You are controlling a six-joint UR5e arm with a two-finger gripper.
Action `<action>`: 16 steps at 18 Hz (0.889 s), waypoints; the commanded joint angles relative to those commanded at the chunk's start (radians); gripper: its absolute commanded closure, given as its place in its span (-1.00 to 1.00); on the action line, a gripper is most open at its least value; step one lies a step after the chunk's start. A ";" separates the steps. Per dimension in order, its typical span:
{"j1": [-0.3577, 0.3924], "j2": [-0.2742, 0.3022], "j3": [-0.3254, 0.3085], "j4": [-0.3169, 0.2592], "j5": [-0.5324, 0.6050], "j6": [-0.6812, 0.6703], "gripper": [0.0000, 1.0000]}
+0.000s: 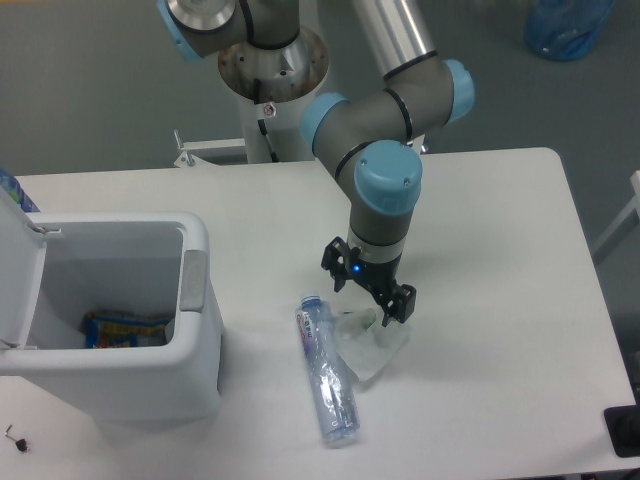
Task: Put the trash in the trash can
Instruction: 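Lower the gripper onto the plastic bag and close on it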
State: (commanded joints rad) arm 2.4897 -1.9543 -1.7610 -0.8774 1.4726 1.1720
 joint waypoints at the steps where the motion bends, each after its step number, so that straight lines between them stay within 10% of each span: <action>1: 0.000 0.000 0.002 0.002 0.000 -0.005 -0.76; 8: 0.000 0.002 0.006 0.008 0.000 -0.063 0.80; 16: 0.002 0.011 0.009 0.003 -0.005 -0.064 1.00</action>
State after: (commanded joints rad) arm 2.4912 -1.9436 -1.7518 -0.8744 1.4680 1.1075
